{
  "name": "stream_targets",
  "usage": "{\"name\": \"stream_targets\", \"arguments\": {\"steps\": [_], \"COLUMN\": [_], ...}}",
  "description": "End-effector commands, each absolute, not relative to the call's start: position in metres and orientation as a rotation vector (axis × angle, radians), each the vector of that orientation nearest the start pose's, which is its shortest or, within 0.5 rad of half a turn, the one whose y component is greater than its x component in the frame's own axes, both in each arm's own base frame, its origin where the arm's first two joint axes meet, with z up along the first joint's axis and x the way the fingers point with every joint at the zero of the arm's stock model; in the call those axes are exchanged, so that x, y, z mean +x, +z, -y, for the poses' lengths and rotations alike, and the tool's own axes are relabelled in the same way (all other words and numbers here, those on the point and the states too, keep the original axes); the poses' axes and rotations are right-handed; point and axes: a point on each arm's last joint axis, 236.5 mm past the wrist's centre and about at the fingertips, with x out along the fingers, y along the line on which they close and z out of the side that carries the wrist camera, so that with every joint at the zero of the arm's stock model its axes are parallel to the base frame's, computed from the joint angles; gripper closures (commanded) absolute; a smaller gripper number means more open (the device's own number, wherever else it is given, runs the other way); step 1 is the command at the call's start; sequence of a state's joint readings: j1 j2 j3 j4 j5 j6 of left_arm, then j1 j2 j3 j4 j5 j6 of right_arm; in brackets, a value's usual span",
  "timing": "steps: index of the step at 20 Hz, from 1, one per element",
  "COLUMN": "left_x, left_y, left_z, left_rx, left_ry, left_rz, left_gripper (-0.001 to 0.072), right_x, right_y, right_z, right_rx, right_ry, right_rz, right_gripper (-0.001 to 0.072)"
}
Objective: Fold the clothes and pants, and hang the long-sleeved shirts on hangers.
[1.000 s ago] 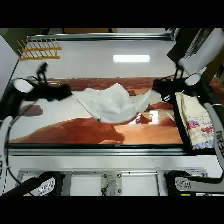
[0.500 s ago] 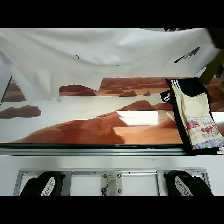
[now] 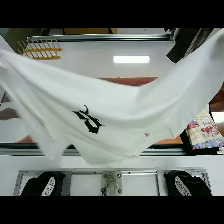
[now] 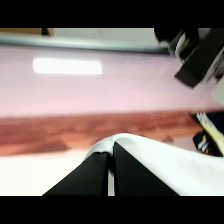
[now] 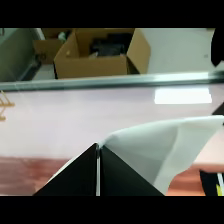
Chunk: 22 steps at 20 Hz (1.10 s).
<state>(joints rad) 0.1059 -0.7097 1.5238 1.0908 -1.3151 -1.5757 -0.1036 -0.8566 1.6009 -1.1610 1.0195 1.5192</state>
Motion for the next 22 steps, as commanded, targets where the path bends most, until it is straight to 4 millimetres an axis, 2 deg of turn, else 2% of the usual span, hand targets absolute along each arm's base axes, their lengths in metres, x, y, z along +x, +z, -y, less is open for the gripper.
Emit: {"name": "stream_targets", "arguments": {"steps": [1, 3, 4, 5, 6, 7, 8, 9, 10, 12, 14, 15, 17, 19, 22], "left_x": [0.277, 0.298, 0.317, 0.345, 0.373, 0.398, 0.420, 0.436, 0.443, 0.443, 0.425, 0.411, 0.386, 0.368, 0.358], "left_y": [0.212, 0.133, 0.106, 0.083, 0.070, 0.062, 0.059, 0.057, 0.057, 0.052, 0.033, 0.017, -0.020, -0.052, -0.077], "left_z": [0.098, 0.121, 0.130, 0.136, 0.137, 0.134, 0.128, 0.115, 0.102, 0.074, 0.052, 0.045, 0.036, 0.027, 0.017], "left_rx": [-0.320, -0.328, -0.330, -0.341, -0.360, -0.374, -0.400, -0.417, -0.429, -0.460, -0.490, -0.509, -0.548, -0.584, -0.611], "left_ry": [-0.363, -0.386, -0.390, -0.369, -0.340, -0.312, -0.286, -0.261, -0.243, -0.200, -0.150, -0.127, -0.079, -0.028, 0.029], "left_rz": [-0.999, -1.144, -1.141, -1.107, -1.065, -1.034, -1.025, -1.038, -1.062, -1.117, -1.180, -1.218, -1.287, -1.327, -1.325], "left_gripper": [0.0699, 0.0700, 0.0699, 0.0699, 0.0697, 0.0503, 0.0146, 0.0087, 0.0099, 0.0099, 0.0098, 0.0098, 0.0098, 0.0098, 0.0099], "right_x": [0.391, 0.435, 0.460, 0.484, 0.502, 0.510, 0.513, 0.513, 0.509, 0.492, 0.462, 0.447, 0.417, 0.388, 0.351], "right_y": [0.310, 0.256, 0.233, 0.209, 0.186, 0.169, 0.158, 0.154, 0.156, 0.164, 0.161, 0.155, 0.131, 0.099, 0.050], "right_z": [-0.044, -0.038, -0.034, -0.027, -0.022, -0.020, -0.016, -0.010, -0.004, 0.005, 0.005, -0.001, -0.020, -0.052, -0.101], "right_rx": [0.260, 0.292, 0.308, 0.327, 0.354, 0.385, 0.415, 0.431, 0.429, 0.357, 0.302, 0.293, 0.293, 0.298, 0.281], "right_ry": [0.217, 0.198, 0.180, 0.159, 0.146, 0.144, 0.141, 0.133, 0.126, 0.131, 0.127, 0.140, 0.172, 0.235, 0.328], "right_rz": [-0.561, -0.674, -0.696, -0.711, -0.736, -0.766, -0.788, -0.801, -0.806, -0.819, -0.875, -0.909, -0.989, -1.087, -1.230], "right_gripper": [0.0701, 0.0700, 0.0698, 0.0655, 0.0391, 0.0173, 0.0159, 0.0216, 0.0248, 0.0246, 0.0247, 0.0247, 0.0247, 0.0247, 0.0246]}}
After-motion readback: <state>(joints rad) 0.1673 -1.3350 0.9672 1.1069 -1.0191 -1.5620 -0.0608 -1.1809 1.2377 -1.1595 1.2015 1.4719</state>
